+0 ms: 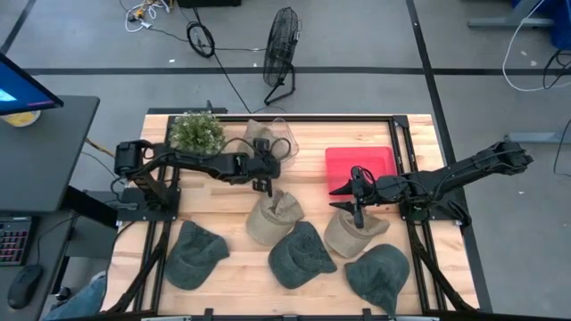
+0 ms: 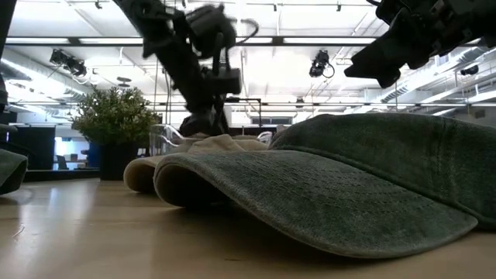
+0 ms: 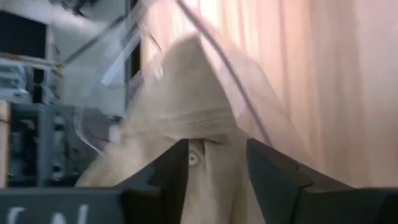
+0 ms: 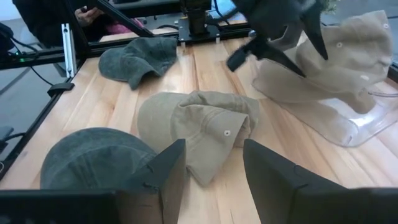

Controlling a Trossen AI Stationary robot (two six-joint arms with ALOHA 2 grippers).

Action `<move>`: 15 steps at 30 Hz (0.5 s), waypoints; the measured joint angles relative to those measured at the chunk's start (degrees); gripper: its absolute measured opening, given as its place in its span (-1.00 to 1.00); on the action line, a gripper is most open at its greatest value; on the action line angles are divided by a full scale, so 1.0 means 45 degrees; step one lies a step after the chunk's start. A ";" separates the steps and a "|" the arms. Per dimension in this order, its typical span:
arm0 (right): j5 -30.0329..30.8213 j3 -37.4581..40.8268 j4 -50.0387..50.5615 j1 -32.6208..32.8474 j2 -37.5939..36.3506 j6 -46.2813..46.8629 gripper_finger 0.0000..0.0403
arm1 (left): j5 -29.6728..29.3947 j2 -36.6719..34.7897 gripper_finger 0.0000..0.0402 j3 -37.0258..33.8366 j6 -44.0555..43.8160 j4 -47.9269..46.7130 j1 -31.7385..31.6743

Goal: Pick & Place hat
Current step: Put the left brown cap into the transparent bin

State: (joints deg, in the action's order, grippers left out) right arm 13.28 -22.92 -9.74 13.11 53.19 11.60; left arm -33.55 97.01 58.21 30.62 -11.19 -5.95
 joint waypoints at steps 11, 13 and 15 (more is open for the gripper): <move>-0.0005 0.0000 -0.0157 0.0002 0.0033 0.0321 -0.17 | -0.0188 -0.0015 -0.03 0.3185 -0.3012 -0.5770 0.2597; -0.0005 0.0000 -0.0189 -0.0001 0.0104 0.0324 -0.17 | 0.0634 -0.0028 -0.04 0.3568 -0.3717 -0.6781 0.3013; -0.0005 0.0000 -0.0182 0.0002 0.0218 0.0323 -0.17 | 0.2189 -0.0029 -0.05 0.3629 -0.4345 -0.7445 0.3335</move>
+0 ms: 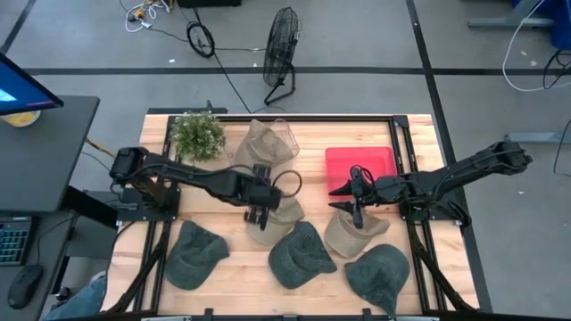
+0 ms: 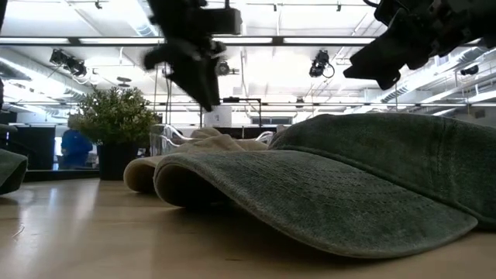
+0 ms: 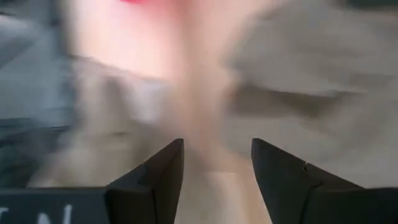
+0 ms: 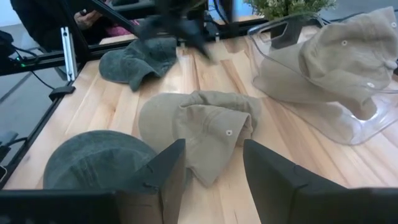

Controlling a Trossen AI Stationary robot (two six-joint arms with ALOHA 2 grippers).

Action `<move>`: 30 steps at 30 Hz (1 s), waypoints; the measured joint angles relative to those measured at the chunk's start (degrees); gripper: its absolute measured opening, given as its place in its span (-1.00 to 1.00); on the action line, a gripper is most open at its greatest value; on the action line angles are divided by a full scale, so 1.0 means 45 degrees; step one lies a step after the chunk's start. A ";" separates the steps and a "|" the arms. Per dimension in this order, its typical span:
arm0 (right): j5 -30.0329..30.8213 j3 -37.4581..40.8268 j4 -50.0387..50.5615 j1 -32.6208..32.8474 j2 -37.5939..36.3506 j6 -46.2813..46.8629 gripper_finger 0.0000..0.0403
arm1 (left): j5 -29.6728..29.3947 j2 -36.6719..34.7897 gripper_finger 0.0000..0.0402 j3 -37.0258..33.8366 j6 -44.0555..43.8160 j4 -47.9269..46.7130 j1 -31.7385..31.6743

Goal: Pick & Place hat
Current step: Put the left brown cap into the transparent bin

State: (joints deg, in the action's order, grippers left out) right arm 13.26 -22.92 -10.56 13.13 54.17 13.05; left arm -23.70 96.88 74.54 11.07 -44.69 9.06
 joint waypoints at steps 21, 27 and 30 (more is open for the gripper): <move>-0.0005 0.0000 -0.0027 -0.0004 0.1214 0.0619 -0.17 | 0.3327 0.0353 -0.05 -0.1479 -0.1469 0.3351 0.0427; -0.0005 0.0000 0.0100 0.0000 0.1214 0.0571 -0.17 | 0.3414 0.1362 -0.05 -0.1491 -0.1659 0.3229 0.0210; -0.0005 0.0000 0.0209 -0.0002 0.1214 0.0562 -0.17 | 0.3419 0.1777 -0.06 -0.1467 -0.1643 0.3341 0.0212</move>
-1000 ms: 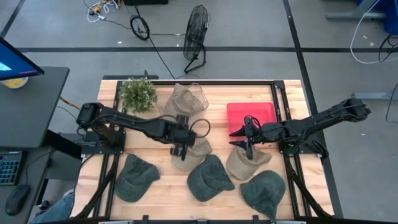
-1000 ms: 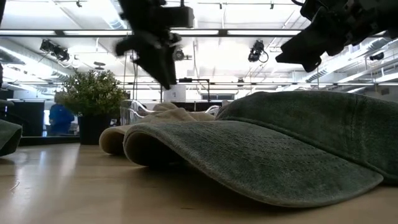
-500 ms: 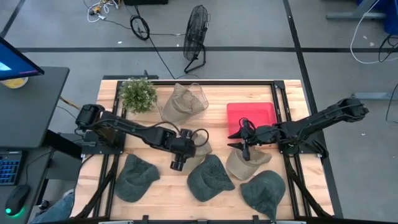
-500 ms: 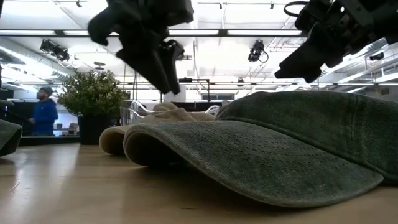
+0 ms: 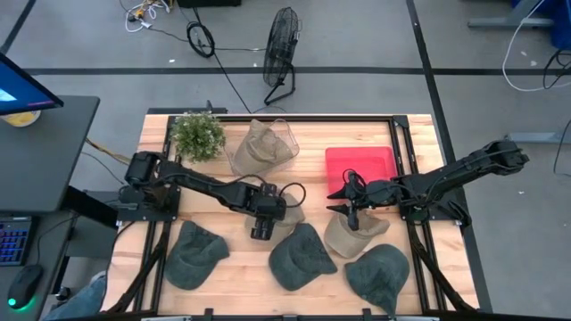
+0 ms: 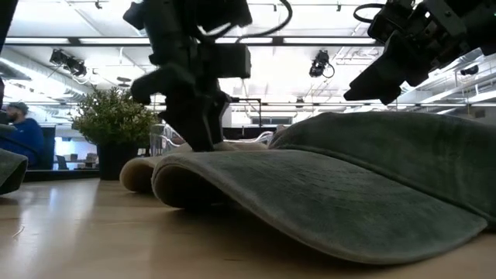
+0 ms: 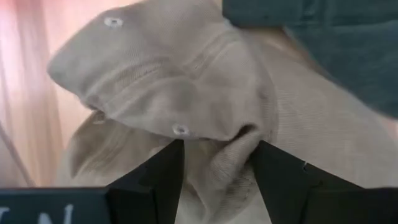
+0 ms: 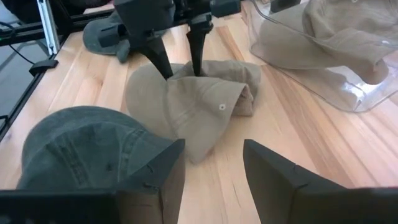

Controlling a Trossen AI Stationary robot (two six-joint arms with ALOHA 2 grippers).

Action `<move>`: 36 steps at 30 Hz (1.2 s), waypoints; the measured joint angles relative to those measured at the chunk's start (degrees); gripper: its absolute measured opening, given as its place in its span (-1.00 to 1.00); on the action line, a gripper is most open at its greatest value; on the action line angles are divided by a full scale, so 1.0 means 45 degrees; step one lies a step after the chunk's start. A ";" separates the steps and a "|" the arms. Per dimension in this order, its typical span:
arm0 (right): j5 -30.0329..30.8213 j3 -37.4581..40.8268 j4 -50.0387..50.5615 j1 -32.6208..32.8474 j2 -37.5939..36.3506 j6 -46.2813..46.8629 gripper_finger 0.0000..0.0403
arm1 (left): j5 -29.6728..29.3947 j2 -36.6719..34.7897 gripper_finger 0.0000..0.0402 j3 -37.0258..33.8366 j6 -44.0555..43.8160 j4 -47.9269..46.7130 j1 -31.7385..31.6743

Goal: Pick & Place hat
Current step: Put the left brown cap into the transparent bin

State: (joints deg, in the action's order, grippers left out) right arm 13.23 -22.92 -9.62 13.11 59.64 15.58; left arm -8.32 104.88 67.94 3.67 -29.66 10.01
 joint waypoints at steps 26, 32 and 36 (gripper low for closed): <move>0.0144 0.0000 -0.0069 -0.0002 -0.0010 0.0096 -0.17 | -0.3800 -0.4155 -0.95 0.1786 0.4996 -0.3065 -0.0158; 0.0285 0.0002 -0.0038 -0.0002 -0.0010 0.0096 -0.17 | -0.4519 -0.4827 -0.97 0.1812 0.7995 -0.2736 -0.1663; 0.0287 0.0000 -0.0053 -0.0002 -0.0010 0.0004 -0.17 | -0.4342 -0.4639 -0.97 0.1807 0.8236 -0.2920 -0.3281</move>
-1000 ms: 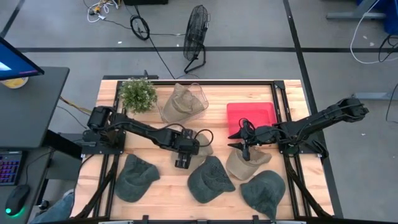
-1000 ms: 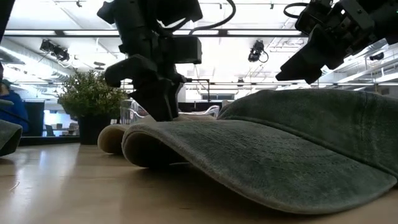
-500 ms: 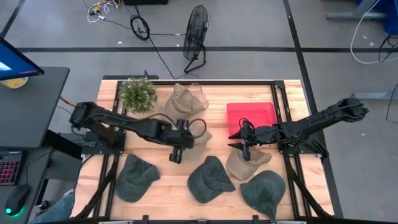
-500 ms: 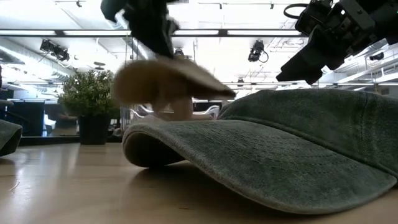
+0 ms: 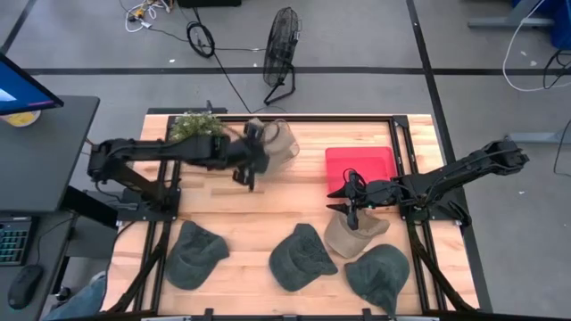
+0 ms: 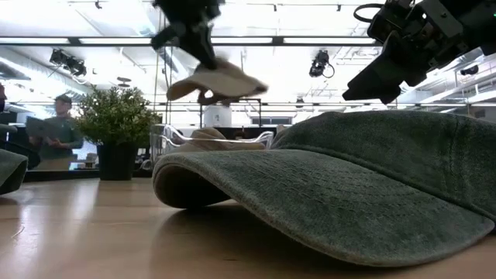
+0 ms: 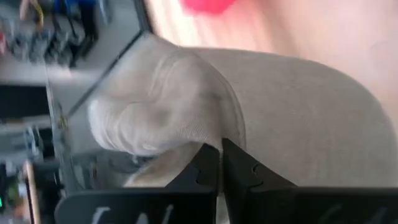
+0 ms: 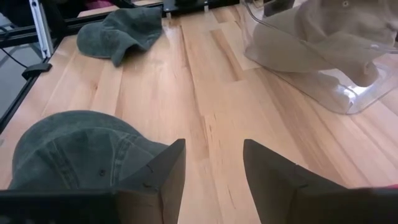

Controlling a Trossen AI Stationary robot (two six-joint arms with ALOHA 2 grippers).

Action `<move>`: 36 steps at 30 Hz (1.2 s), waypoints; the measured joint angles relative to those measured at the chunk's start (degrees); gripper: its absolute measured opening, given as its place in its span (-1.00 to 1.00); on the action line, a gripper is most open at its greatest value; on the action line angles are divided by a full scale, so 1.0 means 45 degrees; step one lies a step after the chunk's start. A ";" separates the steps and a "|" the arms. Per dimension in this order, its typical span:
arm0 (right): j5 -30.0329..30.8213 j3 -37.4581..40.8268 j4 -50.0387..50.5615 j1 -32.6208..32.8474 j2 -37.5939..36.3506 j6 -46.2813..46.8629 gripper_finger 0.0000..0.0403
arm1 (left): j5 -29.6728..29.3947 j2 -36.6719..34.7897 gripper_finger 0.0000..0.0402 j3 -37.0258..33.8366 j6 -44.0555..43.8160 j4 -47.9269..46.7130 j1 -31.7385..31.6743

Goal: Pick & Place hat
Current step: Put the left brown cap into the transparent bin

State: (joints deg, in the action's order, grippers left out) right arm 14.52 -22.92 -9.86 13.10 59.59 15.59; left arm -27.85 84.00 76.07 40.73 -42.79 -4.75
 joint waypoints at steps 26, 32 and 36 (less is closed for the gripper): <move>0.0005 0.0005 0.0216 0.0000 0.0000 -0.0671 -0.17 | 0.2588 0.1667 -0.89 -0.2872 -0.0566 0.0516 -0.2551; 0.0005 0.0000 0.0216 0.0000 0.0000 -0.0673 -0.17 | 0.2622 0.1667 -0.71 -0.2895 -0.1345 0.0502 -0.2574; 0.0005 0.0004 0.0185 0.0000 0.0000 -0.0579 -0.17 | 0.2609 0.1580 -0.49 -0.2897 -0.1703 0.0437 -0.2437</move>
State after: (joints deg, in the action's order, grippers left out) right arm 14.55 -22.90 -9.02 13.10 59.59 12.99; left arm -16.11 91.11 63.04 33.07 -40.83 -15.72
